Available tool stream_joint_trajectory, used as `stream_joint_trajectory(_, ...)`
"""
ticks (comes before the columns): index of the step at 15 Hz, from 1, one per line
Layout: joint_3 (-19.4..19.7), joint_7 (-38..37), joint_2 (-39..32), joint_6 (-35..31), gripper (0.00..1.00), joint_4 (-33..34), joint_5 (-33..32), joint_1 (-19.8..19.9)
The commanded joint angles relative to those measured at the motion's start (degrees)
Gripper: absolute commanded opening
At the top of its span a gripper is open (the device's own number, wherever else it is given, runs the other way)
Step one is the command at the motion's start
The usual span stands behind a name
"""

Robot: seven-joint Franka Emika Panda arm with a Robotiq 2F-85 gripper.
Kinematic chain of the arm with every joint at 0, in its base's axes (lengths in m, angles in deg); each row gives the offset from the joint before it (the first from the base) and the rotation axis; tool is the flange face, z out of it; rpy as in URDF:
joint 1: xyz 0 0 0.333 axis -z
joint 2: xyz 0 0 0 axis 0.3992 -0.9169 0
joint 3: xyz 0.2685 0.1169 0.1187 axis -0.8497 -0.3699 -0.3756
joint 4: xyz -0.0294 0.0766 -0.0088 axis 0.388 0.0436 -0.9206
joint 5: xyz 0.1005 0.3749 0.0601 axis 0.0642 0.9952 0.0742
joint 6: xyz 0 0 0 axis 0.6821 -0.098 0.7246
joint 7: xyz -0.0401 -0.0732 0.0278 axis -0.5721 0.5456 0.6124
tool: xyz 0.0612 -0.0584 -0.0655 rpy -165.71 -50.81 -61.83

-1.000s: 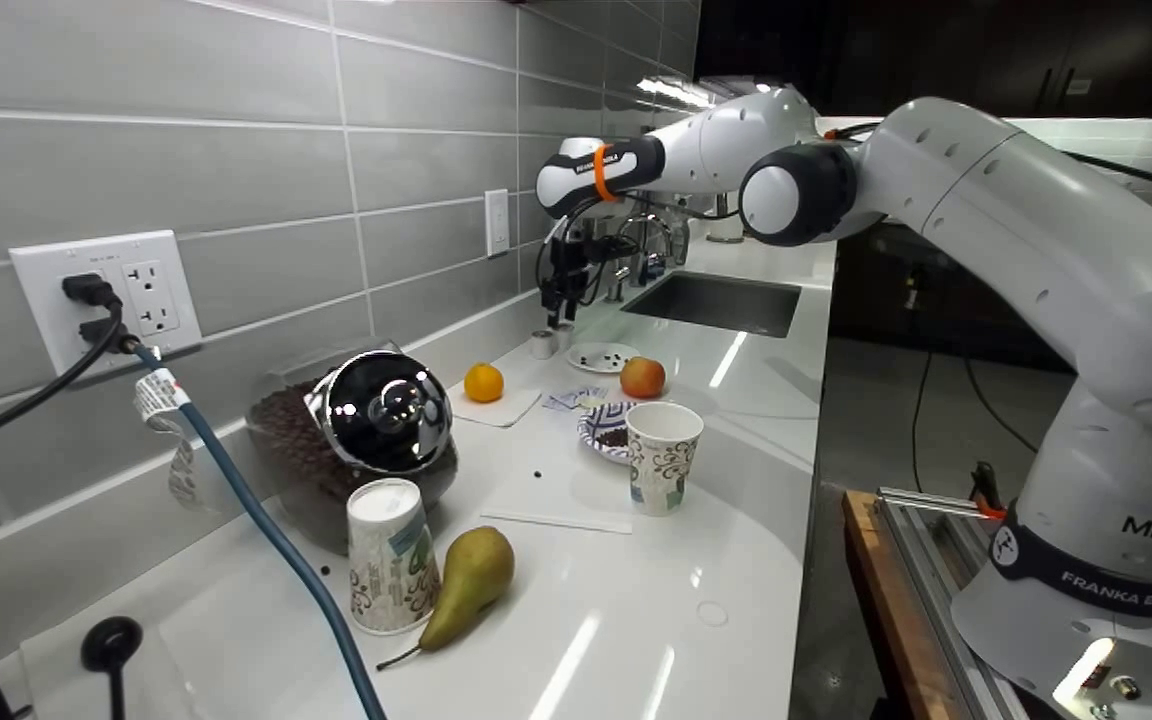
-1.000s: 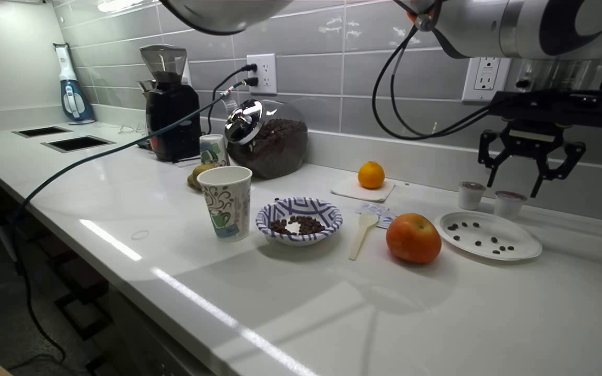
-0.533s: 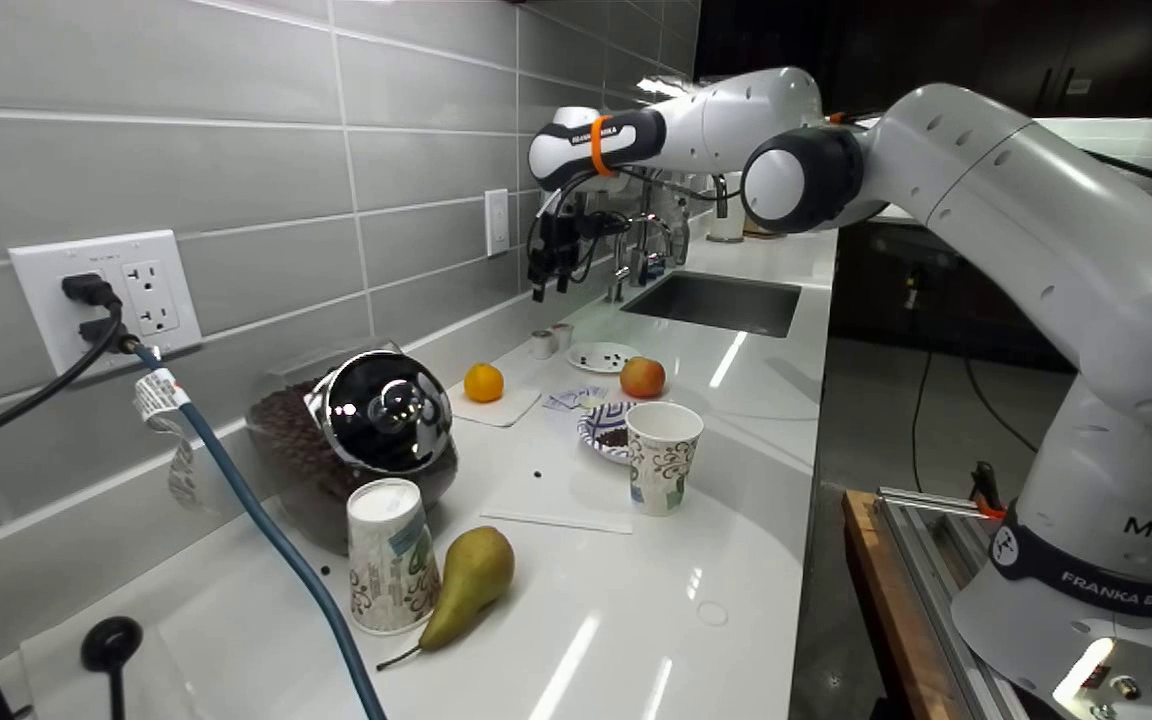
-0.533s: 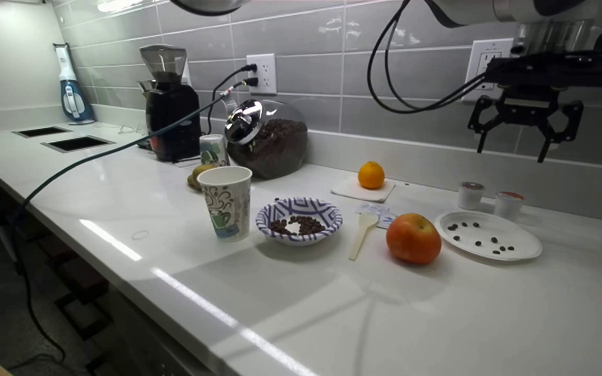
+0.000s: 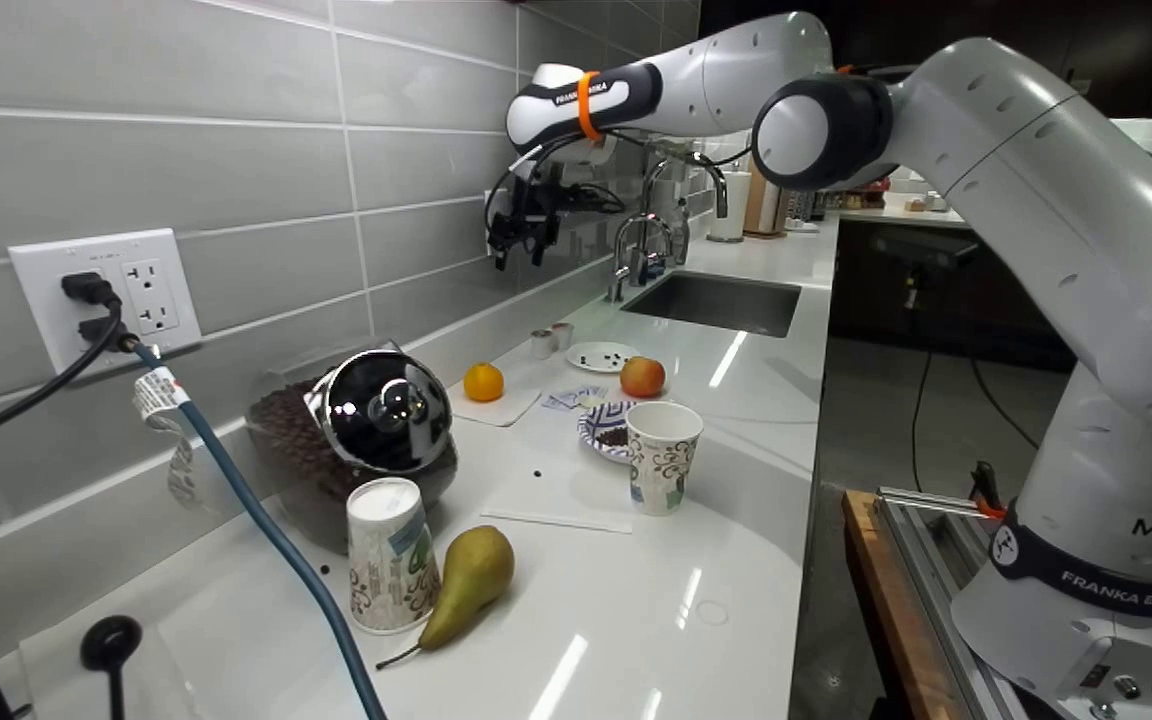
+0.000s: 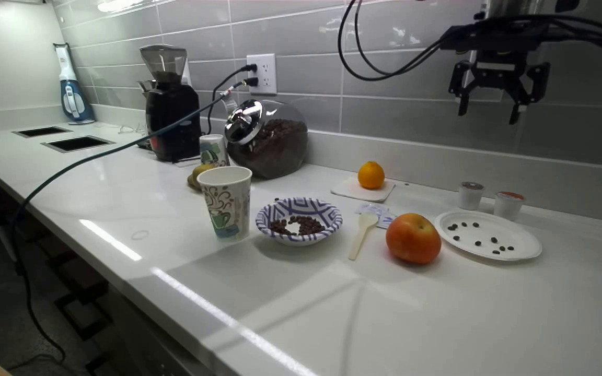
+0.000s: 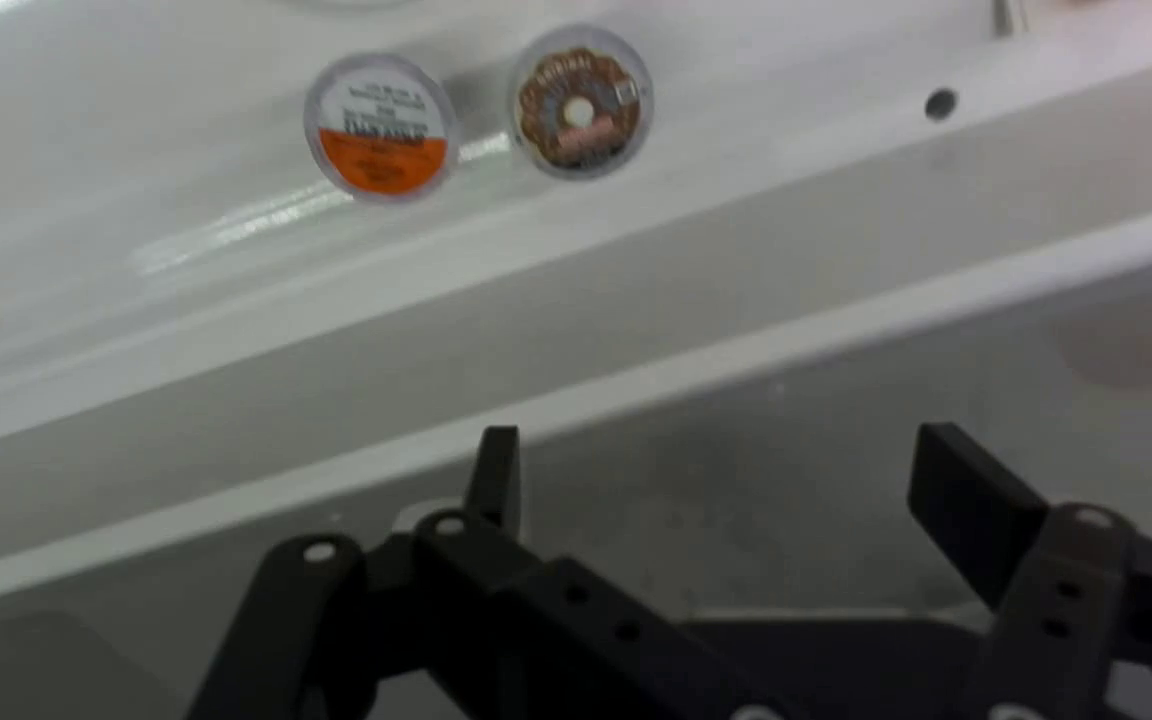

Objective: Move the two small white containers and place them under the socket on the right

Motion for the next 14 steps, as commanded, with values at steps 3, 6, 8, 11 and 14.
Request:
stream_joint_trajectory(3, 3.3, -11.2, 10.1, -20.5, 1.00, -20.2, -0.3, -4.9)
stream_joint_trajectory(6, 6.2, -17.3, 14.5, -28.8, 1.00, -30.0, -1.0, -7.7)
stream_joint_trajectory(8, 8.8, -21.5, 17.6, -32.4, 1.00, -36.3, -2.3, -10.6)
stream_joint_trajectory(11, 12.3, -25.6, 21.8, -36.5, 1.00, -44.5, -4.5, -15.2)
stream_joint_trajectory(14, 16.1, -26.3, 26.9, -35.5, 1.00, -52.3, -7.3, -20.4)
